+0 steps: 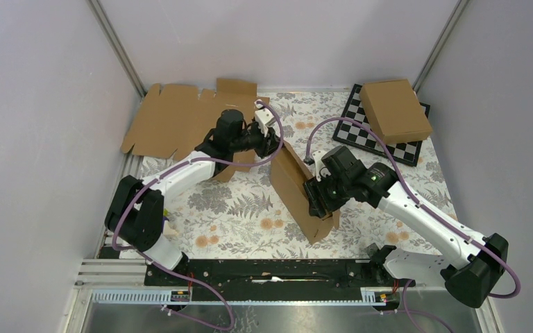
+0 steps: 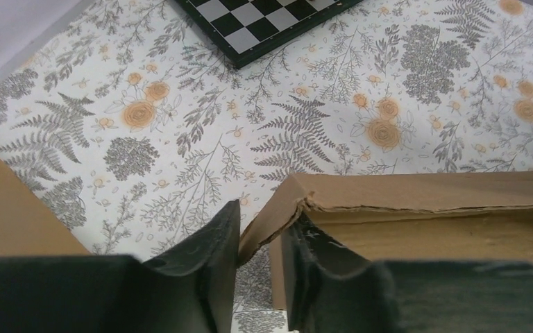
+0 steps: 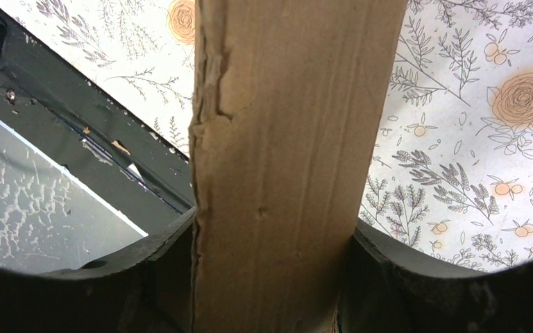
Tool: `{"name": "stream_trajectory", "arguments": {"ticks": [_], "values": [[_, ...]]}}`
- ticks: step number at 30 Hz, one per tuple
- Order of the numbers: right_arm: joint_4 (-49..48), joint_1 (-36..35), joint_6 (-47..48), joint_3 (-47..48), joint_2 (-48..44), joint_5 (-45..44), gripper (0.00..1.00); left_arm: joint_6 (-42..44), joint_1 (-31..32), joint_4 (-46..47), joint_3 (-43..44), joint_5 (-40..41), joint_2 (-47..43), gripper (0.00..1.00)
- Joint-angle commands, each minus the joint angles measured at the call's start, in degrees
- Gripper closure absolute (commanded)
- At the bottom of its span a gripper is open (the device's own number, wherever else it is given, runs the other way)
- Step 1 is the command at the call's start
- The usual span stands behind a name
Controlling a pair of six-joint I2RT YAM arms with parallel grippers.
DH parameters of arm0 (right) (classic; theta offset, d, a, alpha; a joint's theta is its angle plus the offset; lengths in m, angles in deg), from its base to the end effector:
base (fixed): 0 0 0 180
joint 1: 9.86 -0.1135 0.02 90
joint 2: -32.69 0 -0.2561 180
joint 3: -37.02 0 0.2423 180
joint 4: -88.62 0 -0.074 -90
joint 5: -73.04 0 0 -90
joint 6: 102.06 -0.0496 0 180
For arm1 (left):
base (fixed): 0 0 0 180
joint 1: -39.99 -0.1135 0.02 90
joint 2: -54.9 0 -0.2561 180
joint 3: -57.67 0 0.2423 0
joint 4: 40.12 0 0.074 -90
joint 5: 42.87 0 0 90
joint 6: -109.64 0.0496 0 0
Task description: Fold the paper box
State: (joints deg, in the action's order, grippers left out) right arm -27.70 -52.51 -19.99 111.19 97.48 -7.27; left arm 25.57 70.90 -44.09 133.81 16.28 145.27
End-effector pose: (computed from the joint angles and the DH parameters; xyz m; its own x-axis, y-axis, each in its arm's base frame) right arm 0.1574 0.1563 0.2849 -0.6937 -0.4541 -0.5591 -0.6506 0.7281 0.2159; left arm 0.3020 -0.2105 0.2736 -0.1778 0.2098 -0.9614 0.8821 0.4672 -0.0612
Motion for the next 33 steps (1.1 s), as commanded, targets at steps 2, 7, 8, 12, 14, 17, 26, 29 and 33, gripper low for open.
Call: {"name": "stream_trajectory", "arguments": {"ticks": [2,7,8,12,14,17,26,29,33], "values": [[-0.7,-0.4,0.5,1.8,0.3,1.5,0.50,-0.6,-0.2,-0.1,2.6,3.8,-2.1,0.90],[-0.8,-0.4,0.3,1.6,0.3,1.4,0.50,-2.4,0.3,-3.4,4.7,3.8,-3.0,0.96],[-0.8,-0.3,0.4,1.6,0.3,1.3,0.50,-2.8,0.6,-4.0,5.0,3.8,-3.2,0.96],[-0.7,-0.3,0.1,1.6,0.6,0.1,0.50,-5.6,1.6,-10.7,8.9,4.8,-2.5,0.96],[-0.8,-0.3,0.1,1.6,0.8,-0.1,0.50,-5.8,2.0,-15.8,12.0,5.6,-1.3,0.98],[-0.7,-0.4,0.0,1.4,1.0,0.0,0.50,-5.8,2.7,-21.9,15.4,9.0,-0.1,1.00],[-0.7,-0.4,0.3,1.6,1.6,-1.0,0.50,-9.2,2.7,-30.1,21.0,11.0,1.8,1.00],[-0.7,-0.4,0.2,1.6,1.5,-1.3,0.50,-10.3,2.7,-31.7,22.3,11.0,2.7,1.00],[-0.8,-0.4,0.2,1.5,1.6,-1.3,0.50,-11.7,2.7,-32.9,23.5,11.8,3.4,1.00]]}}
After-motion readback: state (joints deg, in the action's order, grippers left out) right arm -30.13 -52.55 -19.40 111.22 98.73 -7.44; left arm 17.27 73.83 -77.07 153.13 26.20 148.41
